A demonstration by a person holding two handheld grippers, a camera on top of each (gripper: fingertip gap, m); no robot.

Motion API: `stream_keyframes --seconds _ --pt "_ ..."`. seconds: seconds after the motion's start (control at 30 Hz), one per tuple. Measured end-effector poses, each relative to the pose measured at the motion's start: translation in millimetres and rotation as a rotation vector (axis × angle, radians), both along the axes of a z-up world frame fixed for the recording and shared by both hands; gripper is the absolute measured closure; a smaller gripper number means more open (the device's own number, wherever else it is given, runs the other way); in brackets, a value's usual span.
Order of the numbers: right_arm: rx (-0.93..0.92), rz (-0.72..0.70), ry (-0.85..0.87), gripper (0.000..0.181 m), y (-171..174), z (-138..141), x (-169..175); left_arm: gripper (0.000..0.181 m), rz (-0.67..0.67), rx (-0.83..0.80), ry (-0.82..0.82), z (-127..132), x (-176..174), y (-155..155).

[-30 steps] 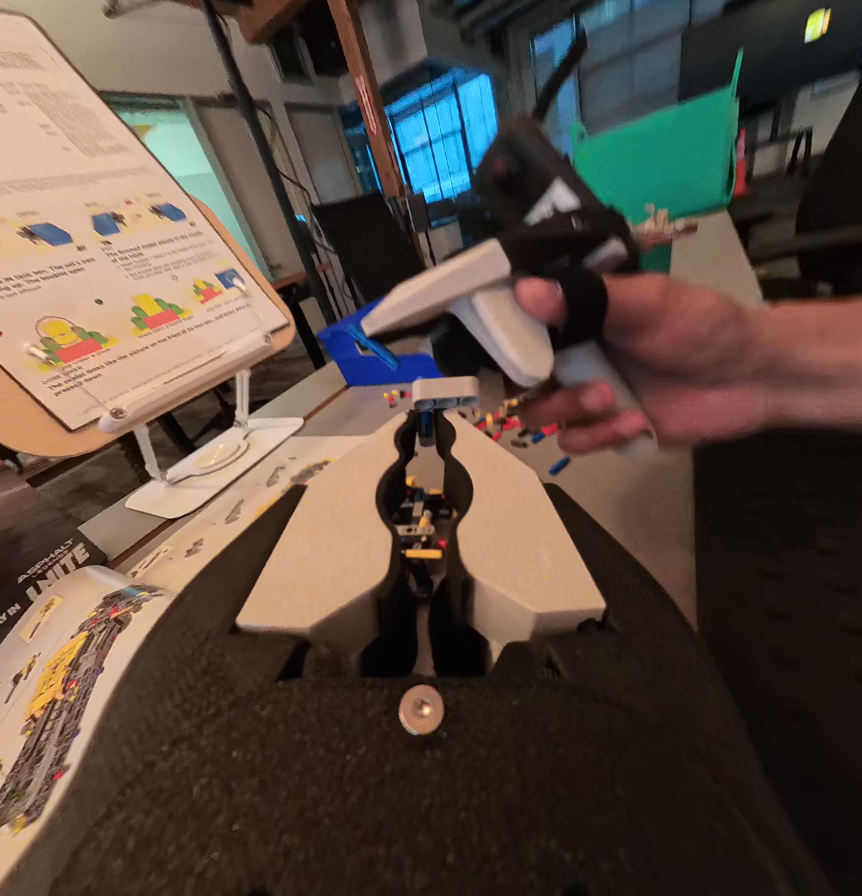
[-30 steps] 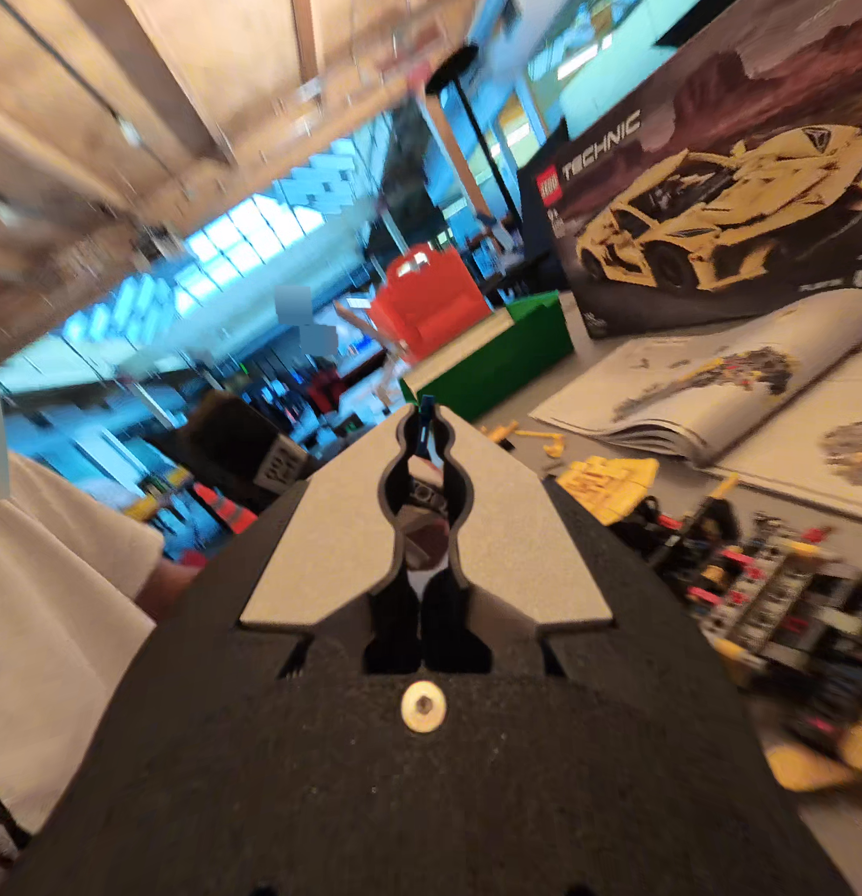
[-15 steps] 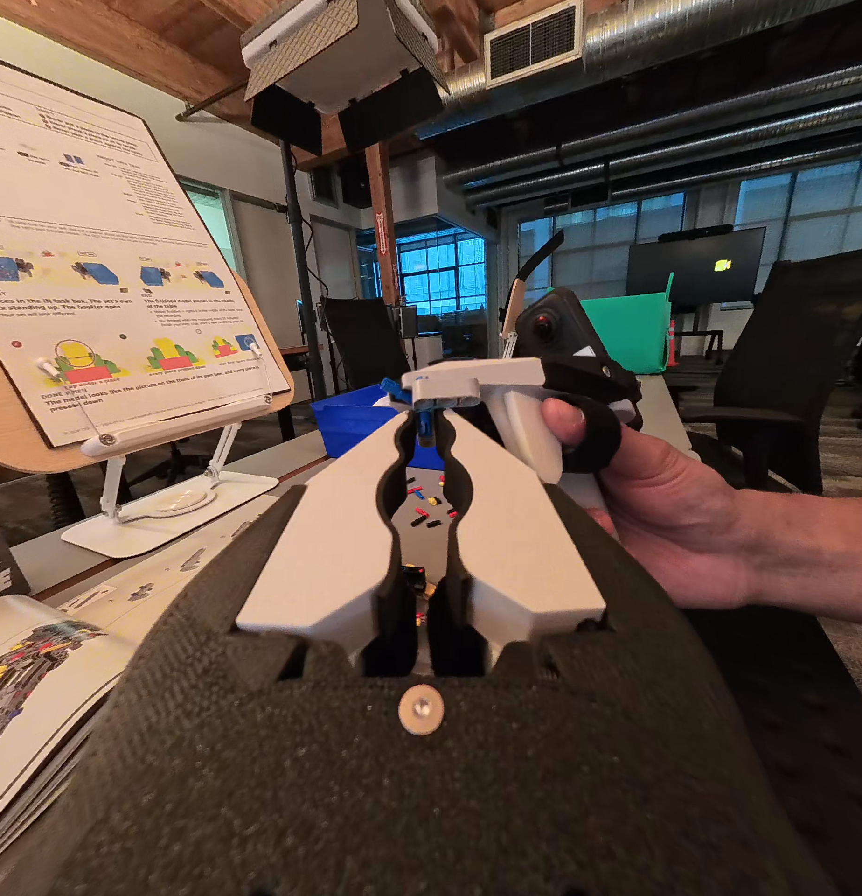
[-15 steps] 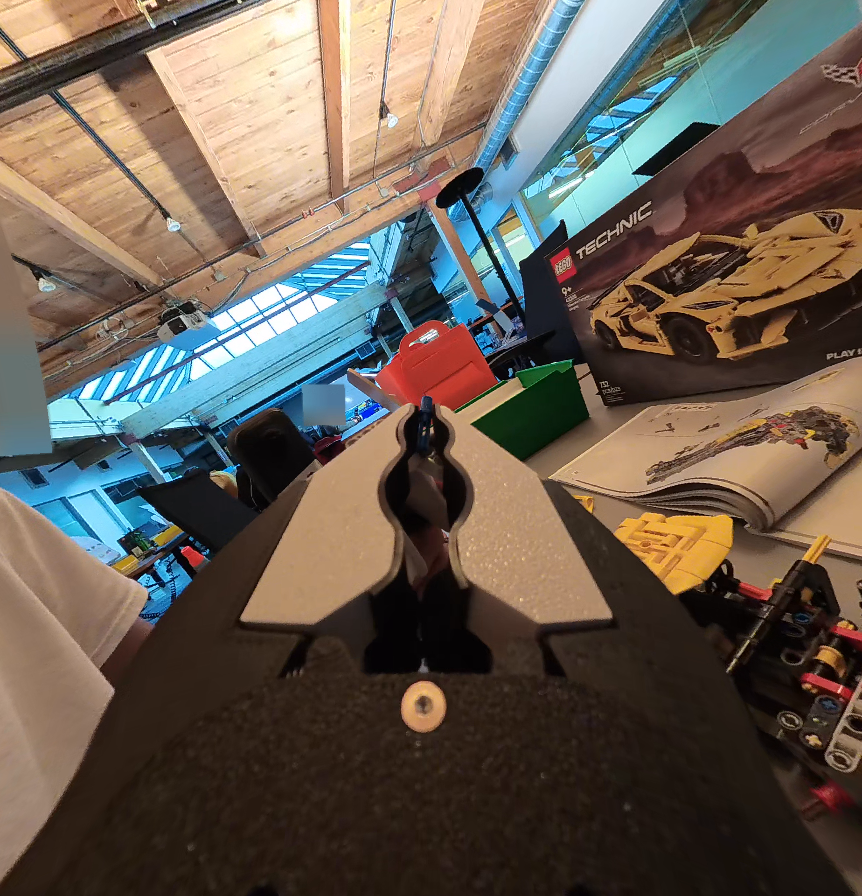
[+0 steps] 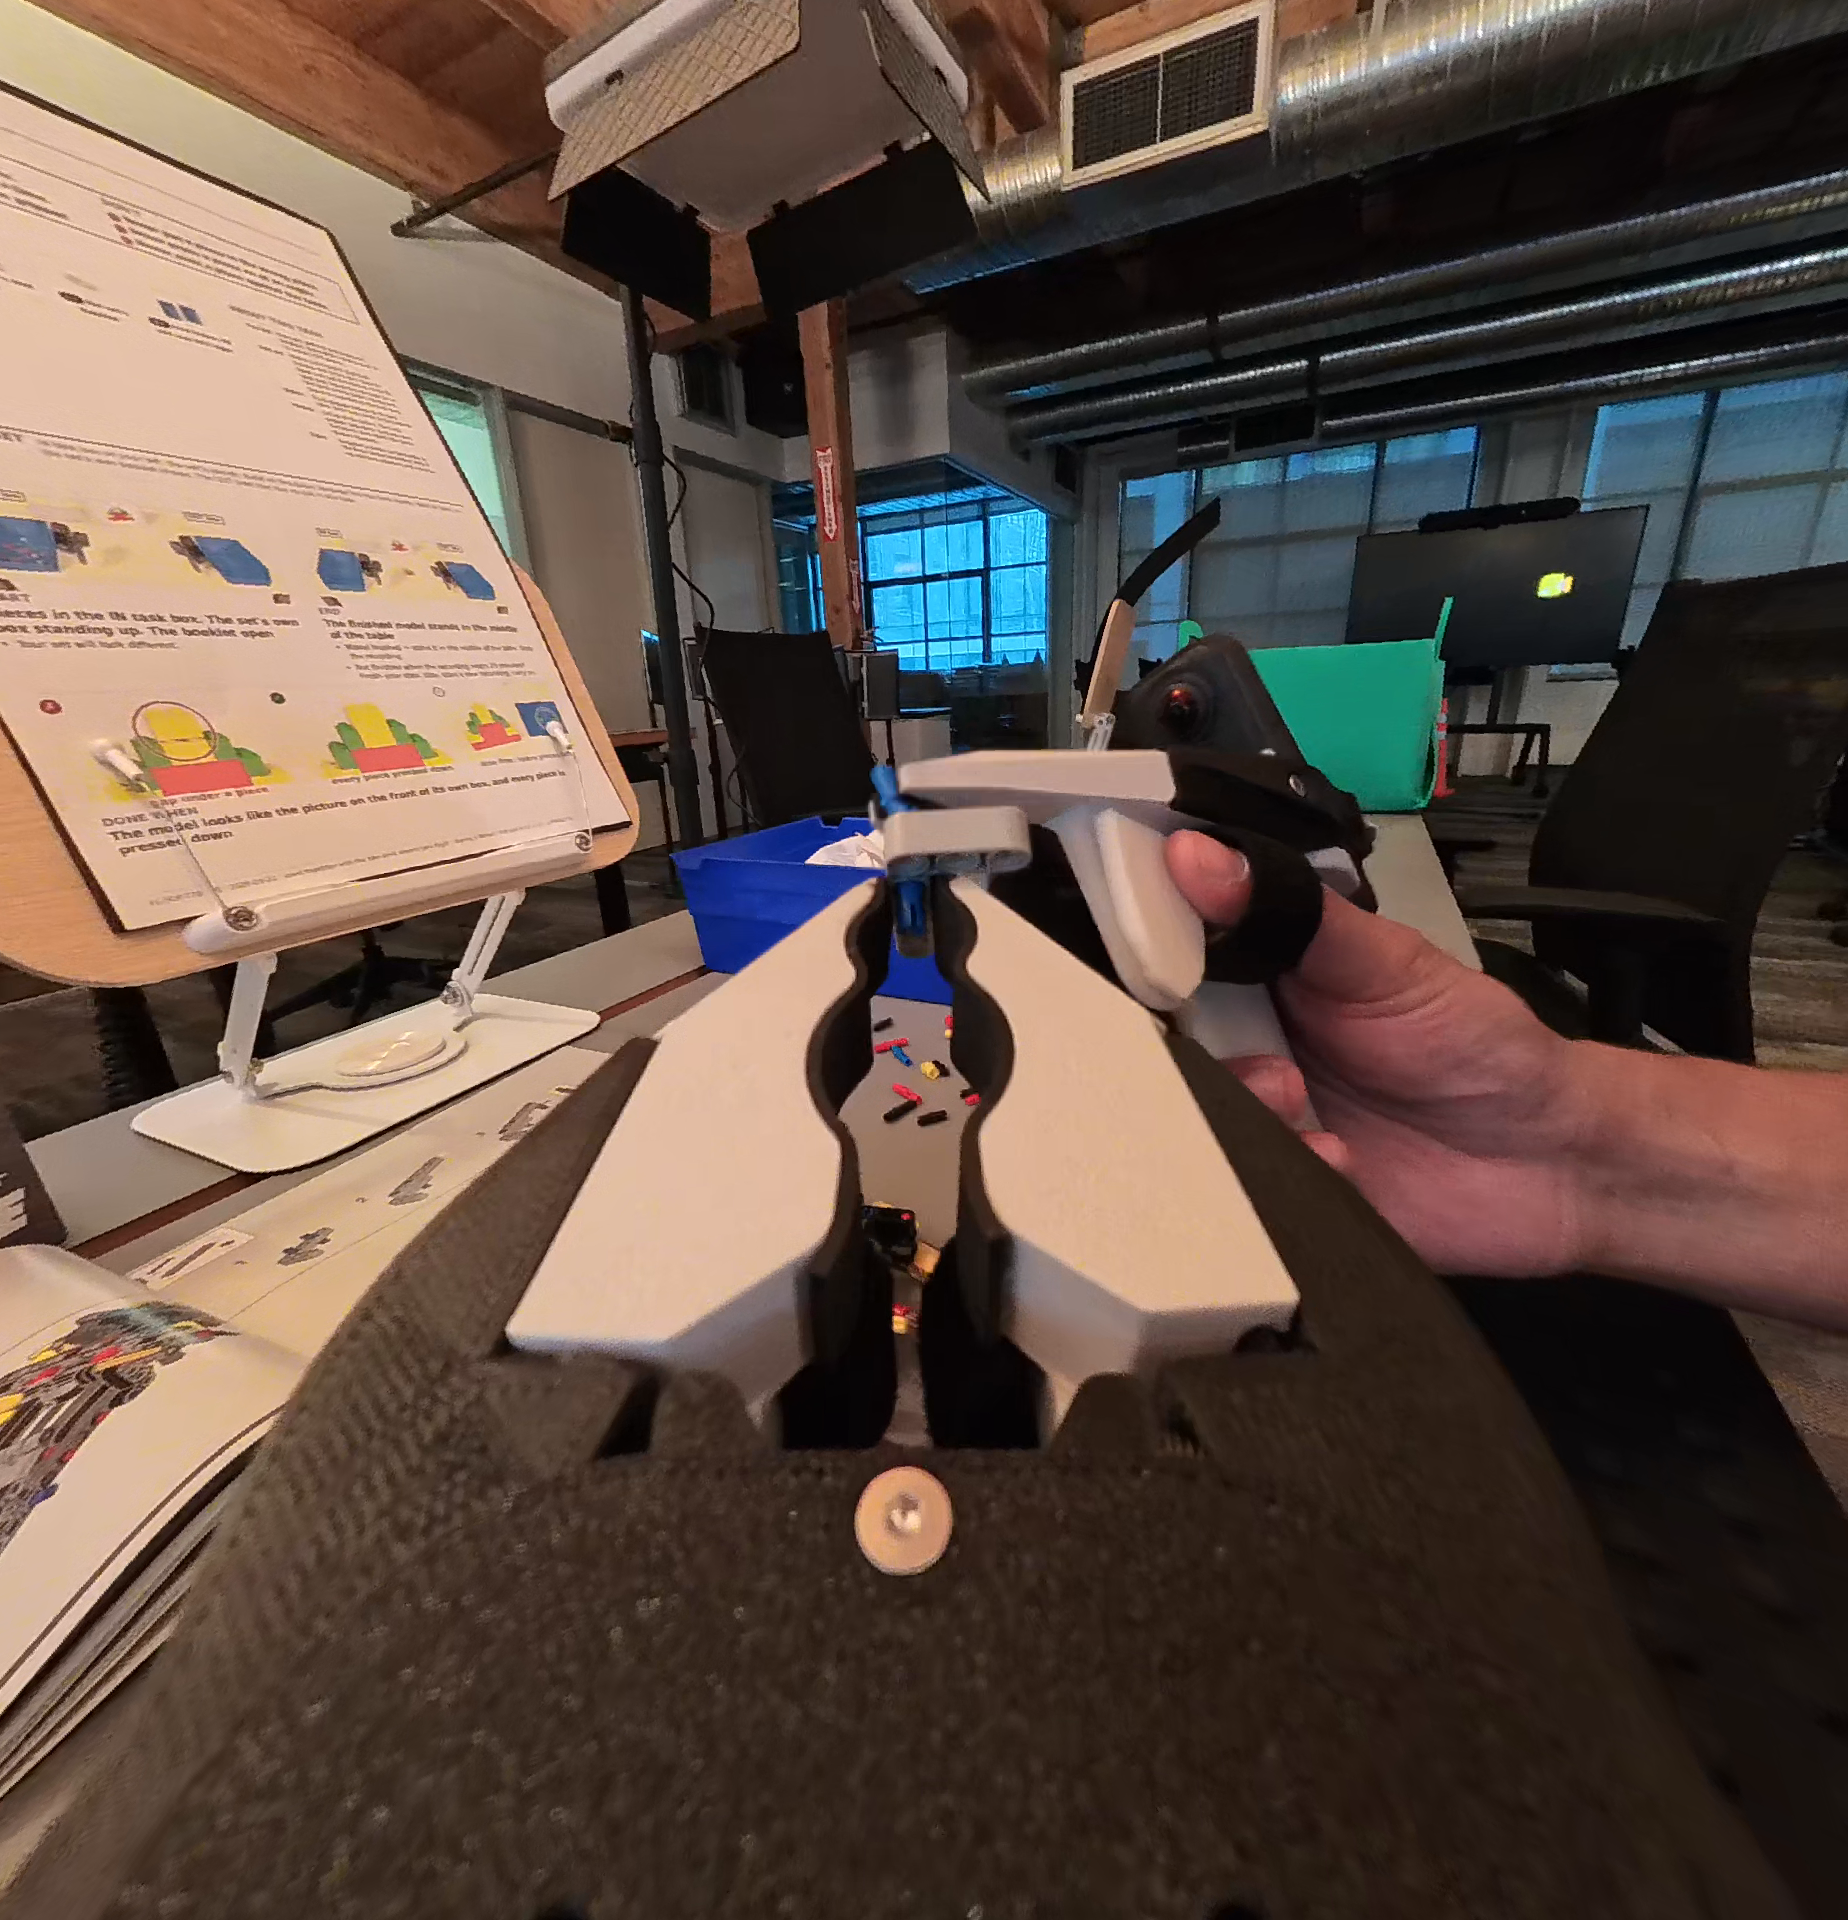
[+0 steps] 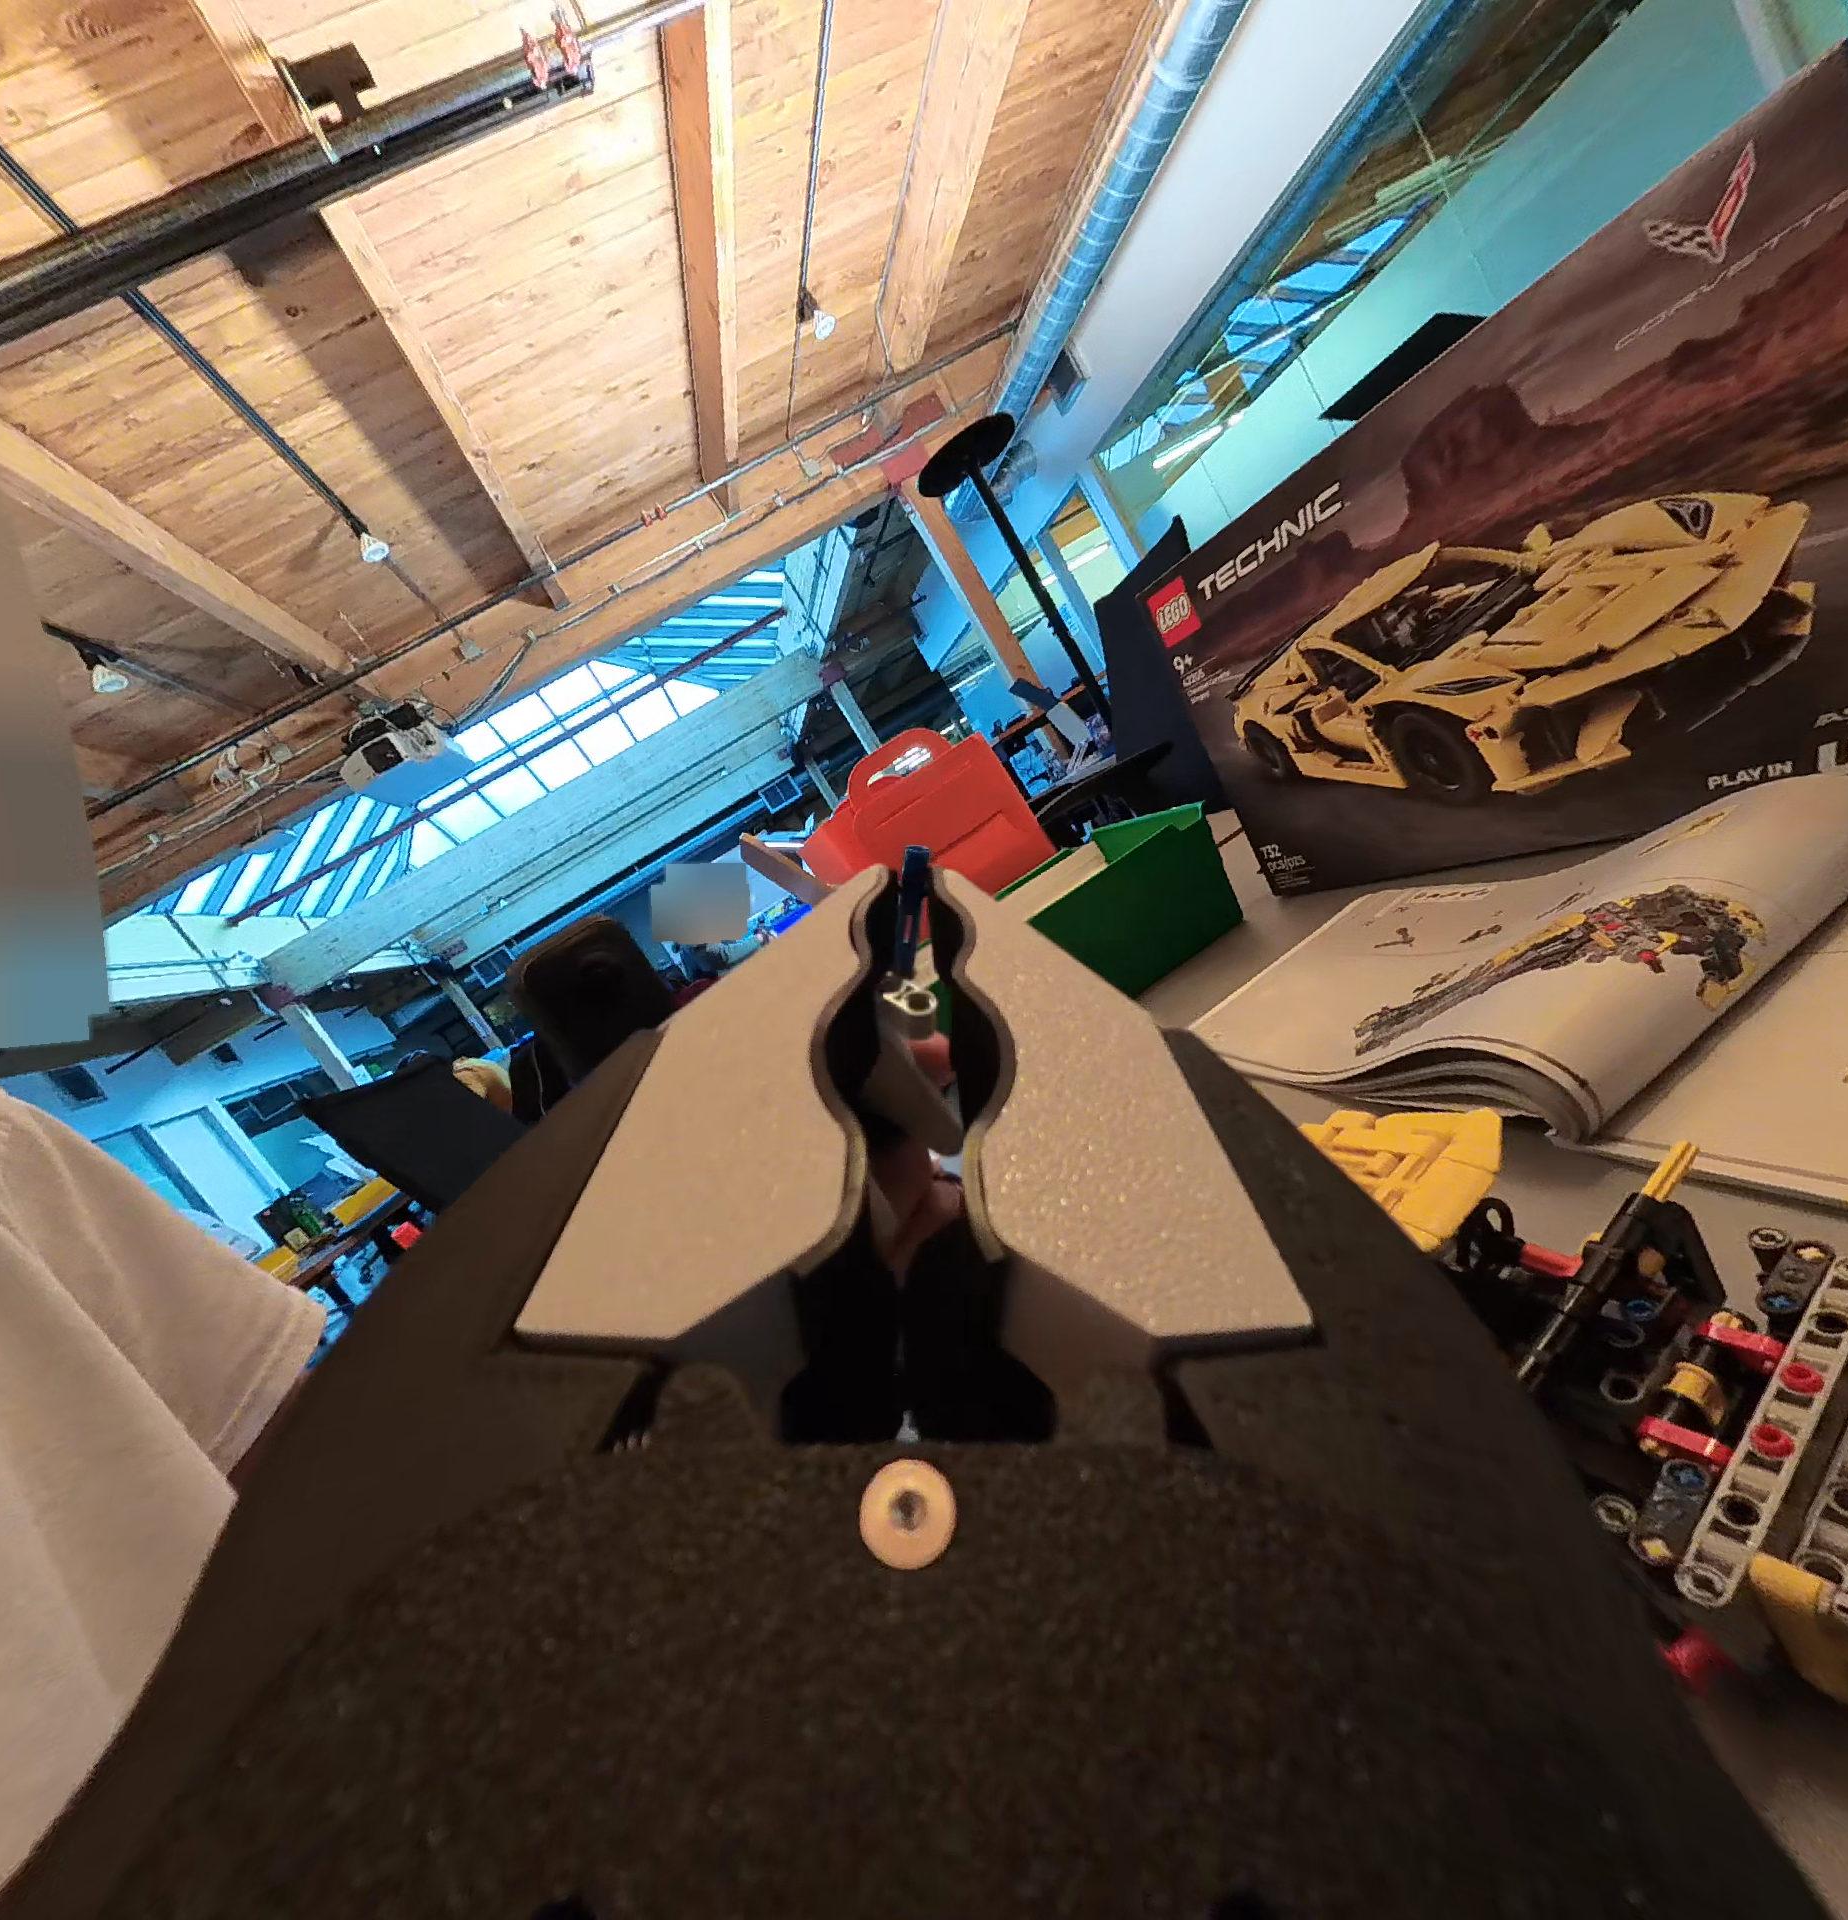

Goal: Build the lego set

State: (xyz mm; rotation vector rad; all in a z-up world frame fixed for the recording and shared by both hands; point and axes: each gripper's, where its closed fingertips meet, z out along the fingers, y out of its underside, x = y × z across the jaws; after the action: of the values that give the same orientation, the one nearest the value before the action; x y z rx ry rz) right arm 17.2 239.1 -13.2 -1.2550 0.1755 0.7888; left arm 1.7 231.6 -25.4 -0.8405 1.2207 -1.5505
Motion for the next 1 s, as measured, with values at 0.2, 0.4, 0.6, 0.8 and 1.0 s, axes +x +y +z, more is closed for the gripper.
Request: stream_keyframes --seconds 0.2,0.4,0.6,0.8,1.0 --pt "-0.003 0.023 -0.010 0.178 6.1 -2.4 -12.6 0.174 -0.004 -0.007 -0.009 1.7 -1.1 -0.6" --pt "-0.003 0.025 -0.005 0.178 2.2 -3.1 -10.9 0.174 0.004 -0.047 -0.023 6.1 -3.4 7.7" --pt "-0.021 0.034 -0.025 0.178 -2.1 -3.8 -5.3 0.174 0.006 -0.003 -0.008 1.5 -1.4 2.8" --pt "-0.387 -0.078 -0.429 0.176 -28.8 -48.0 65.1 0.174 0.025 0.015 0.019 -4.1 1.7 5.4" --pt "-0.819 -0.071 -0.717 0.176 -88.9 -151.6 121.1 0.174 0.021 0.049 0.041 -9.2 4.9 -1.2"
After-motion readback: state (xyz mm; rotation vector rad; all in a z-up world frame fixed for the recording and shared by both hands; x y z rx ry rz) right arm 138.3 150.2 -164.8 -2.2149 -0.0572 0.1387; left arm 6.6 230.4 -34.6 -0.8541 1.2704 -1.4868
